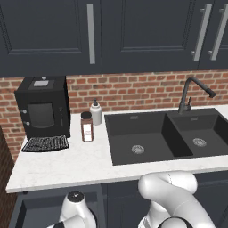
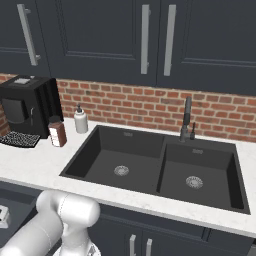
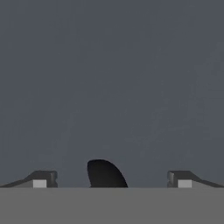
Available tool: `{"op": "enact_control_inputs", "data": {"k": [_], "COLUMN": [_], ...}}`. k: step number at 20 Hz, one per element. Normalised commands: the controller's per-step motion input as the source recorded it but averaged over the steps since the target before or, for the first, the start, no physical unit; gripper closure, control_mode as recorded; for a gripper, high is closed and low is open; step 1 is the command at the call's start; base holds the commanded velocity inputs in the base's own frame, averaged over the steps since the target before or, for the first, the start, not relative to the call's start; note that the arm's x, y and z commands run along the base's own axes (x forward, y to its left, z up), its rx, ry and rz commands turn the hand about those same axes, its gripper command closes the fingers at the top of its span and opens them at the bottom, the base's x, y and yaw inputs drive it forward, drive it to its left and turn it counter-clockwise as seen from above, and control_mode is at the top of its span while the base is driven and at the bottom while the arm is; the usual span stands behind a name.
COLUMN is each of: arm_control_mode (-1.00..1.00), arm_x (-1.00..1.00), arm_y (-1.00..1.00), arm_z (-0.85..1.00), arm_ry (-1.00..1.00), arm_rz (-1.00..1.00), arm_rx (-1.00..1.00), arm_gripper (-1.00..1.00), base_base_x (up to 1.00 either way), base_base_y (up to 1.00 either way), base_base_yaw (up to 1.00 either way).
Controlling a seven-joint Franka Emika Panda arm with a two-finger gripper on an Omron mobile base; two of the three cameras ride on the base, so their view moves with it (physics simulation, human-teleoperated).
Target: Pick the ladle from the drawer and place it on the counter.
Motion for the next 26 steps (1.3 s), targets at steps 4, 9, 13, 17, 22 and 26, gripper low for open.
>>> {"op": "enact_control_inputs", "data": {"k": [4,9,13,17,22,26], "arm_control_mode": [-1.00,-1.00,-1.00,-1.00,-1.00,-1.00], "arm_x": [0.00,0.00,0.00,0.00,-0.06,-0.25], "arm_y": [0.00,0.00,0.00,0.00,-0.01,-0.10], "arm_z": [-0.12,-0.02,0.00,0.00,0.04,0.59], "arm_ry": [0.00,0.00,0.00,0.00,0.00,-0.02], "arm_rz": [0.00,0.00,0.00,0.00,0.00,-0.01], "arm_rx": [0.00,0.00,0.00,0.00,0.00,0.00], "arm_gripper": [1.00,1.00,1.00,1.00,1.00,1.00], "base_base_x": [0.00,0.00,0.00,0.00,0.00,0.00], "base_base_y": [0.00,0.00,0.00,0.00,0.00,0.00], "base_base_yaw": [0.00,0.00,0.00,0.00,0.00,0.00]}}
